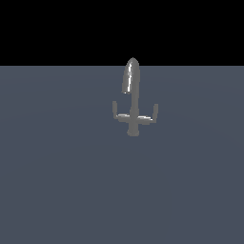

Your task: Turn on the faucet by rotating a designated handle.

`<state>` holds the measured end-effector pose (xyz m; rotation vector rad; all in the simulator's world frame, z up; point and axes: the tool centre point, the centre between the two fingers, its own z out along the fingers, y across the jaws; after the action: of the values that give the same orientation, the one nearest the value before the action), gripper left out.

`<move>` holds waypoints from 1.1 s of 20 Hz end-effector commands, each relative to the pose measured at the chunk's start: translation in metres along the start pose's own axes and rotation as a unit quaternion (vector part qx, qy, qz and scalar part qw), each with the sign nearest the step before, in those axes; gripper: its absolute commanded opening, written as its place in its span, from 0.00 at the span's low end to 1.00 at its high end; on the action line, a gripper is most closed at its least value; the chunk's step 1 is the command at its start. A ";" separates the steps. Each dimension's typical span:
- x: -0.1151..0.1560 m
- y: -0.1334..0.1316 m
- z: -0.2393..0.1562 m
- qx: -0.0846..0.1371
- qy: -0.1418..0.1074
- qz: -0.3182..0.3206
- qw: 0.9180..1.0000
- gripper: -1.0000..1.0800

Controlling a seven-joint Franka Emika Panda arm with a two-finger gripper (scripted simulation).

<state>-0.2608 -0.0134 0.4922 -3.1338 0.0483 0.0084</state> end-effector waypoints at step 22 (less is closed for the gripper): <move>0.071 0.037 0.020 0.120 -0.039 0.054 0.991 0.00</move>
<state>-0.1999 -0.0473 0.4750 -2.9161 0.1831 0.1045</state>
